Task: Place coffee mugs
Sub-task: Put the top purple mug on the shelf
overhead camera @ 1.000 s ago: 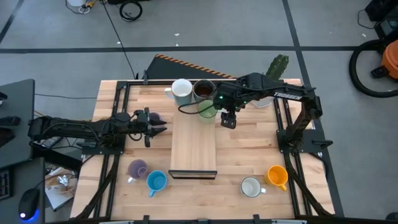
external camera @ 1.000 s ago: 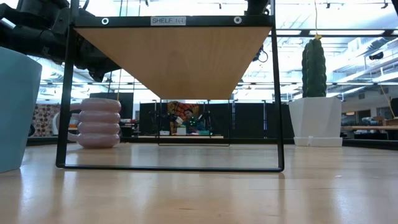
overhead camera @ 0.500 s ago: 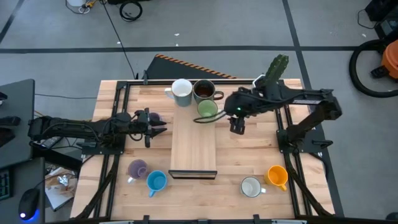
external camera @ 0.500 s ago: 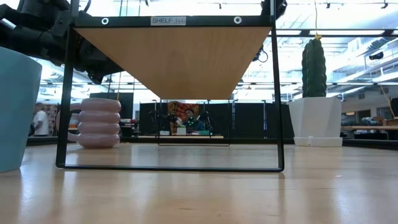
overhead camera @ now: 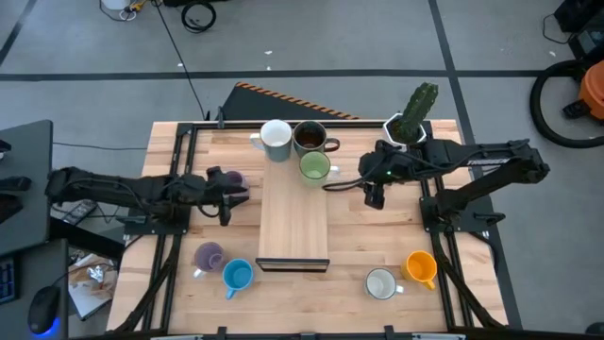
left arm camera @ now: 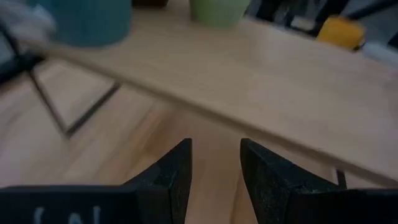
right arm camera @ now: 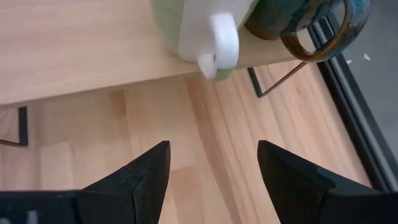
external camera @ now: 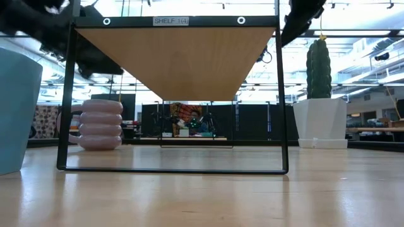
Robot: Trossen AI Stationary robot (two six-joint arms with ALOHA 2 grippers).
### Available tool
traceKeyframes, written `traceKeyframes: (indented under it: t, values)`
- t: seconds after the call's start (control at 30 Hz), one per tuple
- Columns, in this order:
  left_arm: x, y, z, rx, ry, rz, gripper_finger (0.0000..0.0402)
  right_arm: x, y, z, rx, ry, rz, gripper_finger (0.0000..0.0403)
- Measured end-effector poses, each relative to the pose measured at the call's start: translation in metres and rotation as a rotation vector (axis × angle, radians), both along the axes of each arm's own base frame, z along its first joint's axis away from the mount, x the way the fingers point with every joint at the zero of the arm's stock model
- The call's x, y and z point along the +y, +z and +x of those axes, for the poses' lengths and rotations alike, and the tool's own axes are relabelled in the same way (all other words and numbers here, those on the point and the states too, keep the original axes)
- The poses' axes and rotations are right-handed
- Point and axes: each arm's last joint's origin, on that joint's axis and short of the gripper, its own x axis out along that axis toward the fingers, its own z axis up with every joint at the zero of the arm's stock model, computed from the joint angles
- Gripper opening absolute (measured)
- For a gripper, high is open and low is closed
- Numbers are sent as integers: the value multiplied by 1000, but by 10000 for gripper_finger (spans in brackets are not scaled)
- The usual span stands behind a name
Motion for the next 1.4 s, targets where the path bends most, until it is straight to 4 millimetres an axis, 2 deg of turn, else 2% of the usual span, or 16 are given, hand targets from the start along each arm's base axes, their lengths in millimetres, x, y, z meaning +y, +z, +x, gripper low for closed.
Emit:
traceKeyframes:
  t: [0.23,0.37,0.47,0.67,0.8,0.9,1.0,1.2,1.4]
  values:
    - [-17,35,-21,175,96,-121,141,5,3,-5,-20,45,-13,247]
    - [-17,33,-38,331,190,-218,141,10,2,-3,-12,91,-35,245]
    - [-17,28,-44,407,227,-221,141,13,2,0,-14,118,-66,245]
    - [-19,21,-38,503,201,-242,141,14,-1,3,-33,161,-99,245]
    - [-33,16,-25,586,47,-334,141,14,-11,4,-17,165,-102,245]
    - [-42,15,-22,646,24,-335,141,14,-16,4,-10,169,-105,245]
    - [-48,22,-23,666,54,-322,141,14,-14,6,-34,167,-104,245]
    - [-67,44,-22,598,53,-339,141,15,-13,8,-65,190,-89,245]
    - [-85,56,-30,642,86,-381,141,15,-13,8,-63,200,-94,245]
